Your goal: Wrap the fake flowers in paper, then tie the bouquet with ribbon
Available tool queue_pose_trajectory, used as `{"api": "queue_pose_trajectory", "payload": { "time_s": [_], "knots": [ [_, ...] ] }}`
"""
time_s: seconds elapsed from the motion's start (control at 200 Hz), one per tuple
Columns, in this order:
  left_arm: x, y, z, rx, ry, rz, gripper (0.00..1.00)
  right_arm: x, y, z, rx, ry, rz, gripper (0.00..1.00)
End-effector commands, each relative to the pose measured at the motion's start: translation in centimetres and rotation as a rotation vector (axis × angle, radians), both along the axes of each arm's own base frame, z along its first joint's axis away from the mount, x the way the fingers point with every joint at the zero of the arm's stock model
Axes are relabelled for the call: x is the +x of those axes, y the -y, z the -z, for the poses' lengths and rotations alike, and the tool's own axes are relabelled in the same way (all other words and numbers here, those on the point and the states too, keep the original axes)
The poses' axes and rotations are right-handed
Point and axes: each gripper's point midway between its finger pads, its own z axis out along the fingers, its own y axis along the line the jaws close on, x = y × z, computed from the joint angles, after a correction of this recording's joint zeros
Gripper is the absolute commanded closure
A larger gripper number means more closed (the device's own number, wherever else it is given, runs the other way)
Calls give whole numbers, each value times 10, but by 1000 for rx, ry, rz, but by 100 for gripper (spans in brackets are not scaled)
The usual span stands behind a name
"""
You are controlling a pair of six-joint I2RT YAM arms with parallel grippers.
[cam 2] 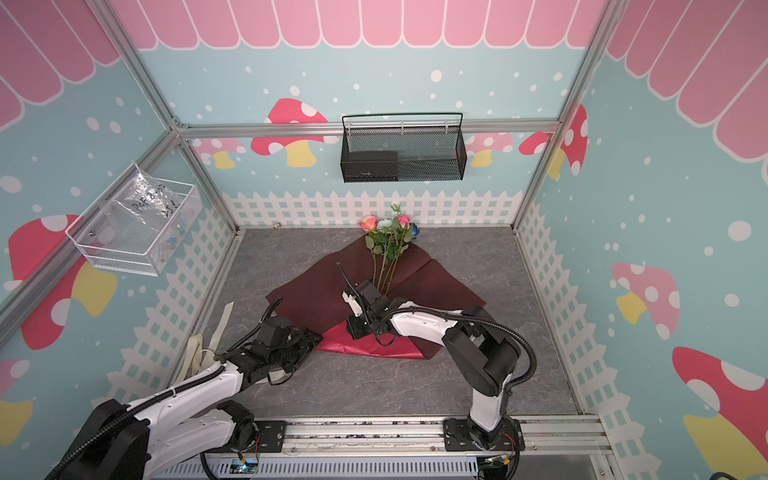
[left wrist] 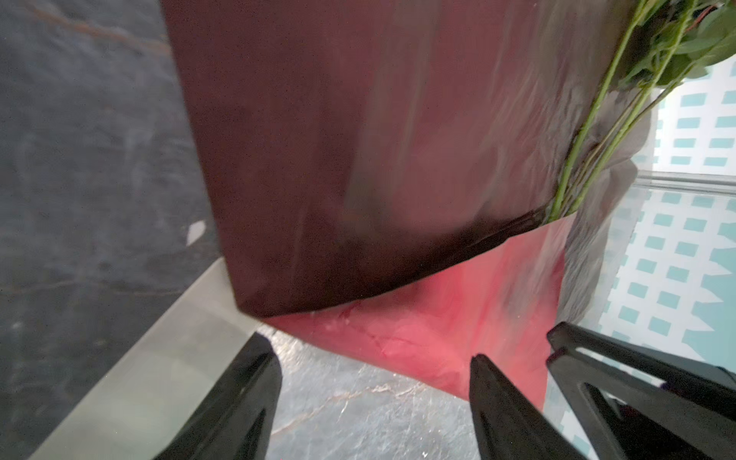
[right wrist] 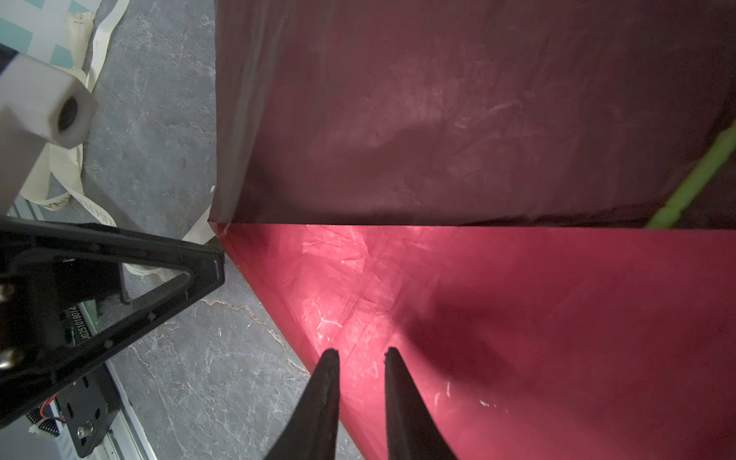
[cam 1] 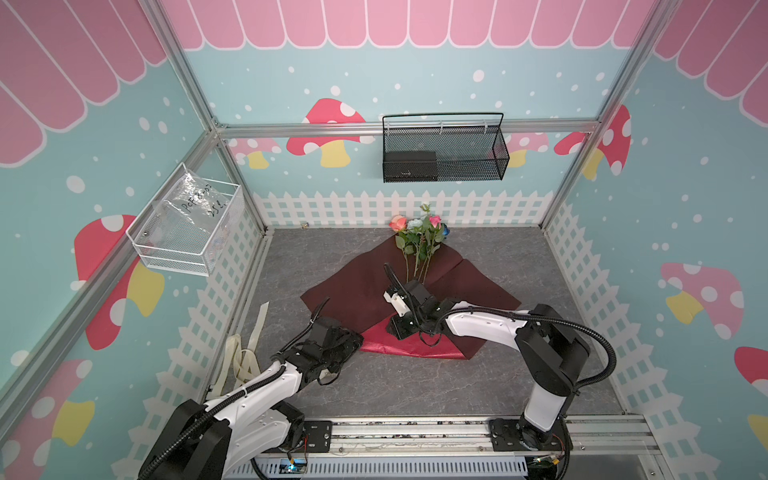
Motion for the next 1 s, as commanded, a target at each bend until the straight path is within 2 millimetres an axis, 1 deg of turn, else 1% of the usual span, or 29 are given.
{"api": "queue_pose_trajectory", "payload": {
  "time_s": [0.0, 0.2, 0.37, 0.57, 0.665, 0.861, 0.916, 0.996],
  "knots": [
    [11, -1, 4, -35, 58, -65, 23, 0, -7, 8, -4, -13, -12, 77],
    [24, 3, 9, -53, 99, -80, 21, 3, -9, 15, -15, -22, -10, 77],
    [27, 4, 15, -53, 98, -81, 18, 6, -5, 24, -40, -24, 12, 78],
    [32, -5, 13, -19, 161, -104, 18, 9, -2, 26, -49, -26, 33, 79],
    [38, -5, 3, -20, 223, -102, 18, 10, -2, 26, -51, -24, 36, 80],
    [60, 4, -36, -42, 388, -68, 23, 11, -2, 25, -49, -21, 40, 80],
    [64, 4, -42, -33, 407, -73, 25, 12, -2, 25, -51, -19, 43, 80],
    [68, 0, -45, -13, 413, -92, 26, 12, 0, 26, -56, -20, 48, 80]
  ]
}}
